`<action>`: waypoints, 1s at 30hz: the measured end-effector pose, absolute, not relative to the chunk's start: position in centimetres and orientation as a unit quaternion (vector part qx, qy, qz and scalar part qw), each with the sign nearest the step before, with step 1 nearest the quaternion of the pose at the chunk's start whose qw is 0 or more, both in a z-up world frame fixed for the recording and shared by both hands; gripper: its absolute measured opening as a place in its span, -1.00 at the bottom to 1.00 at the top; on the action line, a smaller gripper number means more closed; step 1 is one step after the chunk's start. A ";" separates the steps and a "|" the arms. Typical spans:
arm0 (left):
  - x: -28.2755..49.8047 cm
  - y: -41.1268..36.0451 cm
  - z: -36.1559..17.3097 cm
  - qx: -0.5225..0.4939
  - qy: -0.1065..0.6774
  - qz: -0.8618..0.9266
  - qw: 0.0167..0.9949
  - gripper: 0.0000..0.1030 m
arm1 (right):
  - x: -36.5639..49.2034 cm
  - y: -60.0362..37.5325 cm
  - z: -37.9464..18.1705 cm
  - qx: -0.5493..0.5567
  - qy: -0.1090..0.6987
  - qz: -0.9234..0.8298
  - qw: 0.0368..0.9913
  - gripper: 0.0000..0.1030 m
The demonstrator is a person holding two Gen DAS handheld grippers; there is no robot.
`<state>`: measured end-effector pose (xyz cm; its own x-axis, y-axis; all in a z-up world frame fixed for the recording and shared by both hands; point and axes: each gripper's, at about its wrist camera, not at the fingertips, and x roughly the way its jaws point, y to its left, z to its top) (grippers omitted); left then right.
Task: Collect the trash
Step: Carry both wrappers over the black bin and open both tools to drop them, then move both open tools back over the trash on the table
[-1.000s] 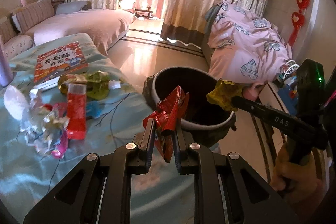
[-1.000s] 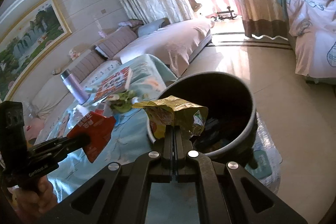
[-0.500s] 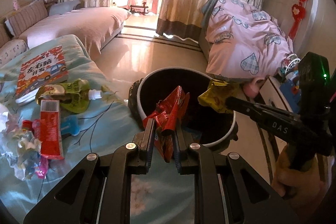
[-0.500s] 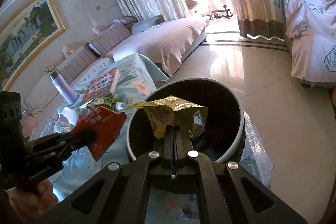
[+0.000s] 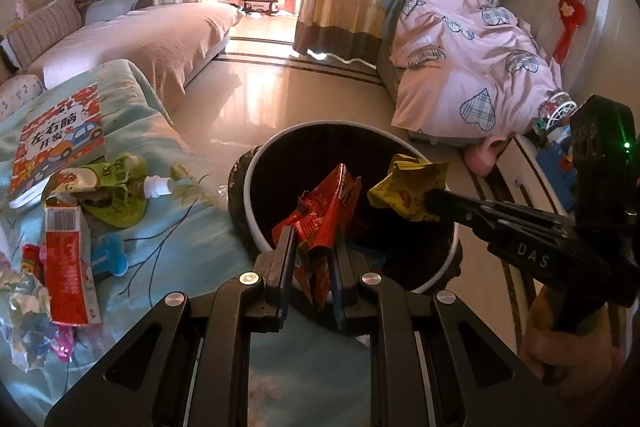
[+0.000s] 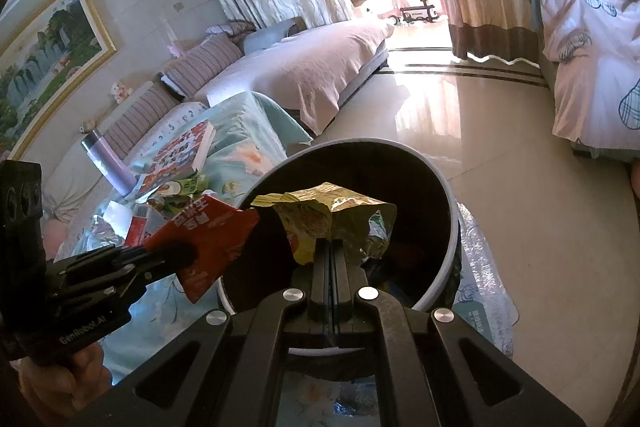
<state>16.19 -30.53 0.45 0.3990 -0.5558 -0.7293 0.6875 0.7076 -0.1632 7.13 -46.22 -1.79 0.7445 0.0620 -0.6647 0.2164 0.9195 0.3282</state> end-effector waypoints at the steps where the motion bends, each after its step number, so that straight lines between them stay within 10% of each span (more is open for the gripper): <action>1: 16.3 -30.7 0.4 0.083 0.402 -0.374 0.832 -0.70 | 7.3 -46.2 -1.8 0.196 0.356 -0.042 0.913 -0.99; 10: 16.5 -31.4 0.0 0.084 0.410 -0.371 0.829 0.02 | 7.5 -47.3 -2.3 0.214 0.361 -0.039 0.907 -0.84; 15: 15.8 -30.8 0.4 0.088 0.400 -0.364 0.836 0.30 | 6.8 -47.1 -1.7 0.215 0.351 -0.039 0.911 -0.16; 22: 15.0 -27.0 0.2 0.067 0.406 -0.345 0.844 0.47 | 5.5 -45.6 -0.9 0.220 0.333 -0.034 0.916 0.57; 30: 13.7 -21.0 -1.2 0.039 0.424 -0.315 0.848 0.48 | 4.5 -41.4 -0.7 0.222 0.328 -0.015 0.918 0.76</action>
<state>13.69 -20.97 -1.16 0.4427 -0.5010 -0.7437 0.5666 0.7991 -0.2010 4.52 -41.37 -0.72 0.7843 0.1181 -0.6090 0.1734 0.9008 0.3981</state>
